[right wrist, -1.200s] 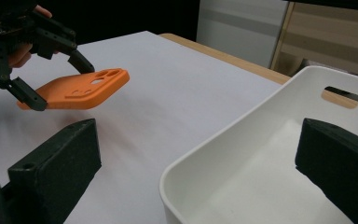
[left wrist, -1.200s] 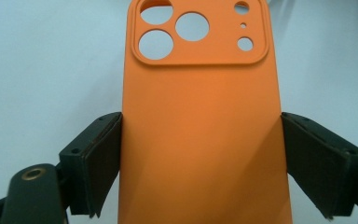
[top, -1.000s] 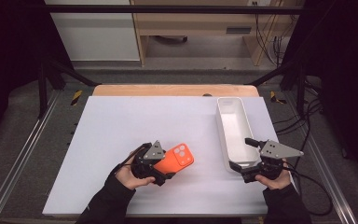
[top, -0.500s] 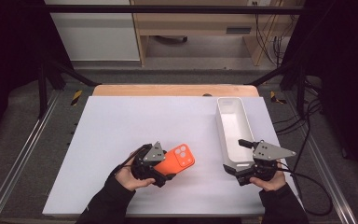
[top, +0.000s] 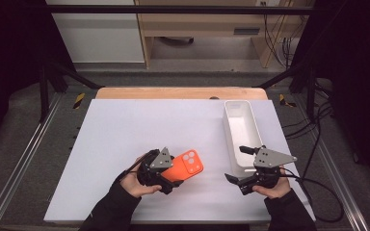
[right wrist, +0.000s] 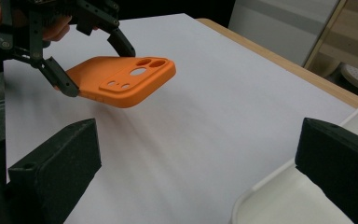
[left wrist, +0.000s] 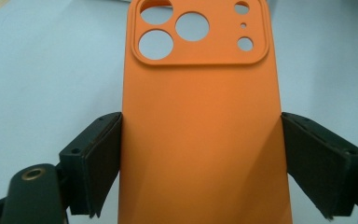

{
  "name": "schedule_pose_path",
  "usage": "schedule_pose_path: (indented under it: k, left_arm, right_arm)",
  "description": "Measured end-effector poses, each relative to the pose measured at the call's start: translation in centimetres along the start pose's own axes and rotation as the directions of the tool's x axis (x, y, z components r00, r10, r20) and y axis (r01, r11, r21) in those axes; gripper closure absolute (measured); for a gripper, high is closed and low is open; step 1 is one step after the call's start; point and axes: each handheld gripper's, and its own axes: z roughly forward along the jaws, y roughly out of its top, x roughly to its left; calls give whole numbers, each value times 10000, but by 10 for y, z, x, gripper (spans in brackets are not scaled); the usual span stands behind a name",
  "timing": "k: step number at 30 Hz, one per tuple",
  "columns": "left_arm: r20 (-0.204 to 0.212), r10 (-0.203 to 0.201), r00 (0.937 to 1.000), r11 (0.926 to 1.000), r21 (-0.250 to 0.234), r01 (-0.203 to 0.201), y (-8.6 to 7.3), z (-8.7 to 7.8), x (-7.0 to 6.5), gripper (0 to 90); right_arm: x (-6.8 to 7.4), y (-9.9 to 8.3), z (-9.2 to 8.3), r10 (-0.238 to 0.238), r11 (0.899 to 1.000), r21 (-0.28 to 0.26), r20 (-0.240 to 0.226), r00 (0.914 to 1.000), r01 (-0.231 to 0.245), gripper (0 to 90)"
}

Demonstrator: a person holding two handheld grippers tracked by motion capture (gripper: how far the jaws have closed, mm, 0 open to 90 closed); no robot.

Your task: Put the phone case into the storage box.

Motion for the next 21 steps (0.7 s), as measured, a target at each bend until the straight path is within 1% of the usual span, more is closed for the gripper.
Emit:
schedule_pose_path:
  k: [6, 16, 21]
  left_arm:
    - [59, 101, 9999, 9999, -49, -101, 2, 0, -2, 156]
    - [140, 256, 9996, 9996, -91, -255, 4, 1, -5, 156]
    - [183, 445, 9988, 9990, -62, -444, 6, 2, -6, 156]
  right_arm:
    - [4, 1, 5, -119, 9998, 174, -186, 9998, 122, 4]
    - [10, 4, 10, -505, 9977, 432, -525, 9973, 528, 5]
    - [12, 6, 12, -683, 9962, 485, -715, 9951, 719, 7]
